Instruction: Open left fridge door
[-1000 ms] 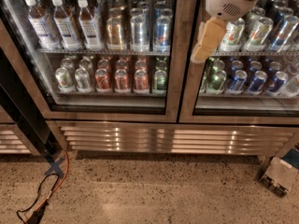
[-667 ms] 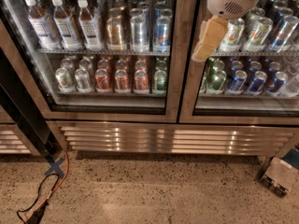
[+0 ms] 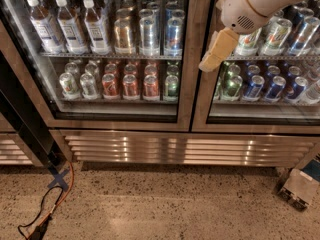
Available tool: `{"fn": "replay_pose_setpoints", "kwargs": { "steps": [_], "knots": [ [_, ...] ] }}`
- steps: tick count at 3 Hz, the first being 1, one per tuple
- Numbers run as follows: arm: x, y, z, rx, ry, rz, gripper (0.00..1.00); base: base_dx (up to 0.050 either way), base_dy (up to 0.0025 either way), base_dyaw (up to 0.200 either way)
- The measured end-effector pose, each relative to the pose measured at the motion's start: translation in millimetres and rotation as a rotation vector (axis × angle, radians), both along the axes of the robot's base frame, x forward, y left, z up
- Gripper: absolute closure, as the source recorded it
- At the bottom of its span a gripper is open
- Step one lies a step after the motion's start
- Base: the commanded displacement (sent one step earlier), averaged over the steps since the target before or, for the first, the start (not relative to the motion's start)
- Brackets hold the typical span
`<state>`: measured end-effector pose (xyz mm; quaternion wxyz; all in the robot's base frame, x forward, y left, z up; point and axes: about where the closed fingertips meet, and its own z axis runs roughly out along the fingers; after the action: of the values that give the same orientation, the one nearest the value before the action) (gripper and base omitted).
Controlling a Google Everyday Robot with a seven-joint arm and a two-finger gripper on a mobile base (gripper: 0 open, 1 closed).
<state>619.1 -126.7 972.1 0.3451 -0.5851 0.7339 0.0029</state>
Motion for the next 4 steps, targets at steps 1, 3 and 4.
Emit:
{"fn": "replay_pose_setpoints", "kwargs": {
  "steps": [1, 3, 4],
  "knots": [
    [19.4, 10.8, 7.9, 0.106, -0.102, -0.025, 0.00, 0.000, 0.00000, 0.000],
    [30.1, 12.8, 19.4, 0.128, -0.157, -0.040, 0.00, 0.000, 0.00000, 0.000],
    [42.8, 11.3, 14.3, 0.101, -0.177, -0.055, 0.00, 0.000, 0.00000, 0.000]
  ]
}}
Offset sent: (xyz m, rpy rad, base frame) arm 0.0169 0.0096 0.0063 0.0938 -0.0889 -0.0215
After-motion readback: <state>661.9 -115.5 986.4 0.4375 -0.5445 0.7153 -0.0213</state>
